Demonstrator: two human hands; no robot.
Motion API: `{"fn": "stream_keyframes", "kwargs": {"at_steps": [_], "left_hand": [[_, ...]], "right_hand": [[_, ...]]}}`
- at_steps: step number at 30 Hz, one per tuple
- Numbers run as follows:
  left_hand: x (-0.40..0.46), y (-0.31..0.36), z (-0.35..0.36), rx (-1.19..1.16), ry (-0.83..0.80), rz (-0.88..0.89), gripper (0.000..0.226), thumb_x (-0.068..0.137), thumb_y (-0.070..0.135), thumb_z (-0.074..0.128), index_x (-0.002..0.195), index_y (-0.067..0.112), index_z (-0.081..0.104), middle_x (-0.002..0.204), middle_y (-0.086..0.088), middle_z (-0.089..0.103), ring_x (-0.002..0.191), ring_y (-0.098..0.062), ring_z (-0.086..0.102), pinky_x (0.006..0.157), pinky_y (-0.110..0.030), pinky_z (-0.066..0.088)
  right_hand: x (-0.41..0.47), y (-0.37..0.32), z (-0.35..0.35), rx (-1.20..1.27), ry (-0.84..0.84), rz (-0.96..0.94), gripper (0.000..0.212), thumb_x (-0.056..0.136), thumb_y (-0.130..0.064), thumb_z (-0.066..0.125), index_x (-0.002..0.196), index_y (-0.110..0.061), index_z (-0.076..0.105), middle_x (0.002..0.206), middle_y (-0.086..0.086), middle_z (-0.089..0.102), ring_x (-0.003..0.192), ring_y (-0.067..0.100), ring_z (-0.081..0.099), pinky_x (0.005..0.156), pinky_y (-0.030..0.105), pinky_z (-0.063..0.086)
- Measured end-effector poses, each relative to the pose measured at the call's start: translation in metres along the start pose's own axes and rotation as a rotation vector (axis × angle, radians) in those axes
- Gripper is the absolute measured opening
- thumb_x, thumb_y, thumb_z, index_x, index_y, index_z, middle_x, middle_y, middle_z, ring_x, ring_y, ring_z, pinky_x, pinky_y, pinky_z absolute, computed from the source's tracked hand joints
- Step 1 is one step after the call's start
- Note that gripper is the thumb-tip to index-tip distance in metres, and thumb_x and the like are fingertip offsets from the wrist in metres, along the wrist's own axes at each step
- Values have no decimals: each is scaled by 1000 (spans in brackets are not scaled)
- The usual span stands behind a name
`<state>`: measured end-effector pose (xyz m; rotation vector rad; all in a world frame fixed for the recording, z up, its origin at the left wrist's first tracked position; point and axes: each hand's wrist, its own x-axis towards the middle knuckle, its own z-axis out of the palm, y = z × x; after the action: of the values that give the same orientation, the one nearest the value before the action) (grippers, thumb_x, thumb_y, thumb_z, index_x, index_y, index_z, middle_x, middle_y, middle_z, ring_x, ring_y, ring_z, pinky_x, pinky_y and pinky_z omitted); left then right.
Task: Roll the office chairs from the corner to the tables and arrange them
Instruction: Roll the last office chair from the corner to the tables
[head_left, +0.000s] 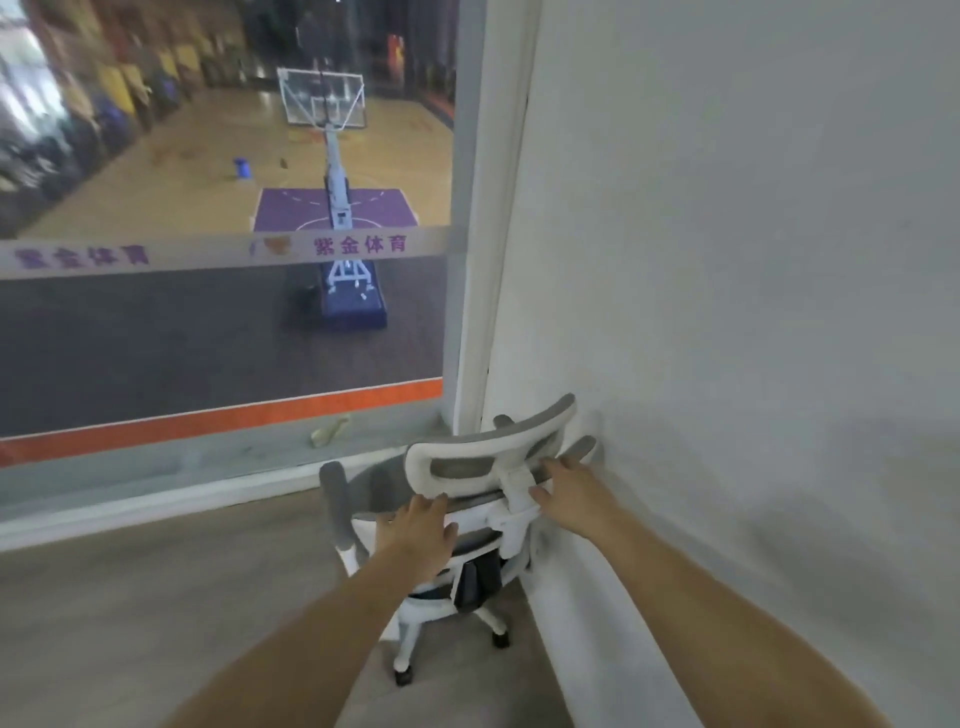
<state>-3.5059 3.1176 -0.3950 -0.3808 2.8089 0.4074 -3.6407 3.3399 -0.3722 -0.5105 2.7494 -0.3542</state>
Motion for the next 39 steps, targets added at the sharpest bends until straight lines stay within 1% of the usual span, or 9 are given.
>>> {"fn": "stream_keyframes", "kwargs": {"at_steps": [3,6,11,14,18,22,26,34,39], "left_hand": [[10,5,14,-2,-41,-87,62,107,49,32,164,31,16,166,-2,28,155,-27,22,118,-61,26],[14,7,30,34,-29,-131,68,105,52,34,165,34,8,168,0,19,159,-25,5,120,-65,20],[6,13,43,67,25,-202,74,103,56,37,164,39,-1,166,2,15,159,-21,1,119,-68,18],[-8,14,52,110,41,-214,79,103,54,40,164,38,-8,169,2,8,159,-21,-2,120,-67,16],[-25,15,53,68,39,-244,79,103,53,43,164,38,-5,171,2,5,159,-20,-4,120,-67,13],[-46,9,57,36,46,-283,78,102,54,44,163,39,-1,170,3,6,159,-20,-4,119,-67,15],[-68,-2,60,25,36,-331,76,102,54,44,163,38,2,171,4,6,159,-20,-4,119,-68,16],[-152,-53,70,-48,73,-474,74,102,53,45,164,34,10,170,4,9,159,-18,-4,118,-65,19],[-228,-94,93,-101,104,-608,74,101,55,44,163,34,10,171,3,3,159,-19,-9,118,-71,16]], "right_hand": [[22,18,4,-43,-83,-66,70,100,-64,37,162,-32,27,169,6,24,154,28,26,118,49,35],[34,38,11,-39,-142,-100,79,93,-81,25,162,-43,22,173,1,15,159,22,12,124,49,26],[37,48,32,46,-79,-145,85,97,-79,26,165,-28,21,174,7,7,160,24,-5,129,41,4],[28,47,44,137,-49,-152,84,100,-73,35,165,-23,22,174,8,0,160,25,-10,129,44,4],[18,45,56,151,-20,-178,88,97,-77,32,166,-23,21,174,11,-2,159,28,-11,130,47,5],[10,38,72,186,2,-203,109,83,-94,22,165,-22,25,174,11,-4,159,28,-14,129,52,12],[-6,21,84,209,-21,-220,117,77,-98,27,164,-20,24,174,9,-9,158,27,-17,128,53,16],[-60,-49,114,122,-91,-346,99,88,-87,30,164,-22,26,173,15,-8,159,31,-13,127,56,14],[-110,-102,148,74,-97,-475,103,85,-91,12,165,-27,21,173,15,-8,159,32,-14,127,58,15]]}}
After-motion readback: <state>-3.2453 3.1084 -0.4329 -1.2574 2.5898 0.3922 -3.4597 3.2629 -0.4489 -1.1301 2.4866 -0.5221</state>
